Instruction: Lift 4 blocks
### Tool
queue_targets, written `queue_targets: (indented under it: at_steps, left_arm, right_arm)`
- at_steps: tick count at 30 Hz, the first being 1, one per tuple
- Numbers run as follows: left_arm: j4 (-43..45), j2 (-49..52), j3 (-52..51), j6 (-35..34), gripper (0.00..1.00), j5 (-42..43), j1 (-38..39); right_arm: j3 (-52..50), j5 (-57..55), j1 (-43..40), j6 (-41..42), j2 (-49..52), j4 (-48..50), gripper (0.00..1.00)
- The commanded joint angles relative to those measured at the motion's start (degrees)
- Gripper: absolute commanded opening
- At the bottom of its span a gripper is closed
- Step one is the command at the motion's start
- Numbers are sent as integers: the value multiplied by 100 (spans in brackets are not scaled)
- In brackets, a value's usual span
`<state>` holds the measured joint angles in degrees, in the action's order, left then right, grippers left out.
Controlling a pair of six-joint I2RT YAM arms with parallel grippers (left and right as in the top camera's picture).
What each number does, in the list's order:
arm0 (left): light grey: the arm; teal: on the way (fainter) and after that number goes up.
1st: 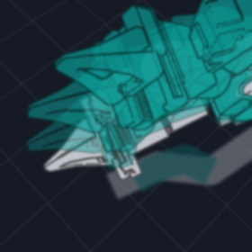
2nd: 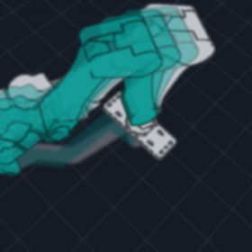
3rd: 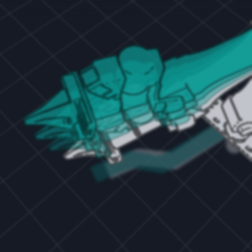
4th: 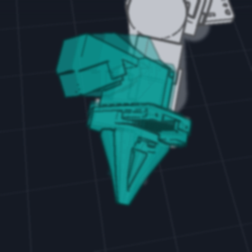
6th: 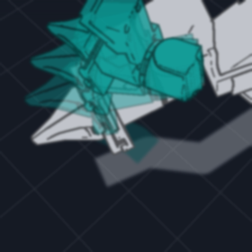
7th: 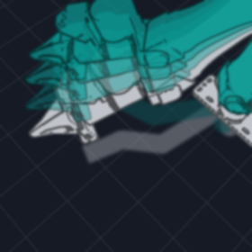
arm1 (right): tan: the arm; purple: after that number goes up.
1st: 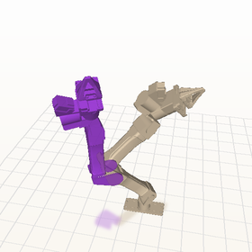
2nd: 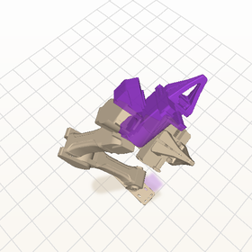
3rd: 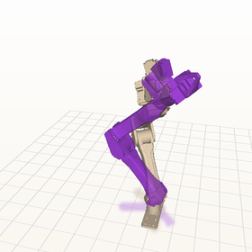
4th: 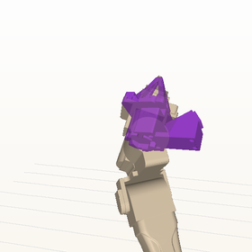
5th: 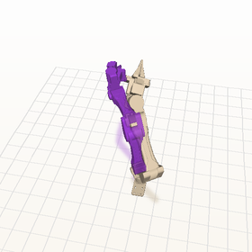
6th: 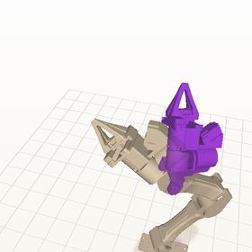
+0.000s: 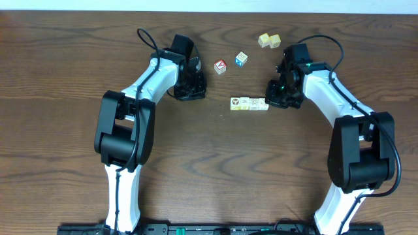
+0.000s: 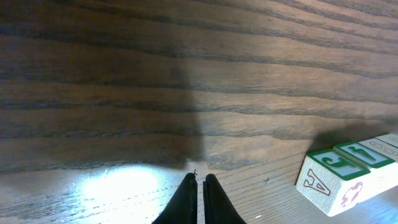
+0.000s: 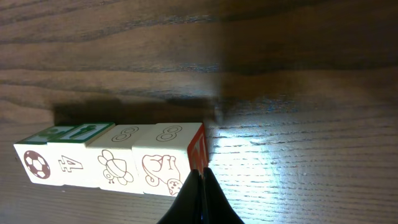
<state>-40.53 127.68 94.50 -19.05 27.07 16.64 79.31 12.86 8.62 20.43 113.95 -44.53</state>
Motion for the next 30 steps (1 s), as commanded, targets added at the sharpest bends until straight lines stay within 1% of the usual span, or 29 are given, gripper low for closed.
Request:
queue_targets:
  at_steps: [1,5,12,14,15,16,17,19,20,21,23,26,27,29,30]
  left_arm:
    - [-37,-70,-42,98,7,13,-17]
    - [-57,-70,-42,98,8,13,-17]
    - [-55,-70,-42,186,7,-63,-24]
    - [-55,-70,-42,188,7,-181,-24]
    - [-57,-70,-42,188,7,-238,-24]
    - [-57,-70,-42,188,7,-295,-24]
    - [-59,-70,-42,186,7,-330,-24]
    - [-61,-70,-42,186,8,-378,-24]
    - [-61,-70,-42,186,10,-376,-24]
    - [-74,-70,-42,186,13,-376,-24]
    - [-81,-70,-42,186,21,-376,-24]
    - [-98,-70,-42,186,53,-376,-24]
    - [-105,-70,-42,186,66,-374,-24]
    - [-175,-83,-42,205,66,-374,-24]
    - [-238,-109,-42,341,66,-376,-26]
  right_arm:
    - [-13,-107,52,37,-7,-33,1]
    - [201,-326,-66,37,-9,-317,1]
    - [1187,-1082,-568,-28,-15,-1561,1]
    - [1416,-1137,-723,-103,-15,-1755,3]
    - [1499,-1134,-813,-155,-15,-1790,13]
    - [1574,-1134,-951,-190,-15,-1781,42]
    - [1593,-1134,-1051,-186,-15,-1744,63]
    - [1591,-1132,-1241,-179,-15,-1668,93]
    - [1589,-1126,-1331,-173,-15,-1661,99]
    - [1585,-1110,-1399,-157,-15,-1657,99]
    - [1582,-1088,-1510,-157,-15,-1683,99]
    - [1582,-1088,-1572,-160,-15,-1676,99]
    - [1582,-1091,-1569,-162,-15,-1670,99]
    - [1582,-1091,-1569,-160,-15,-1672,99]
    - [1582,-1091,-1569,-162,-15,-1670,99]
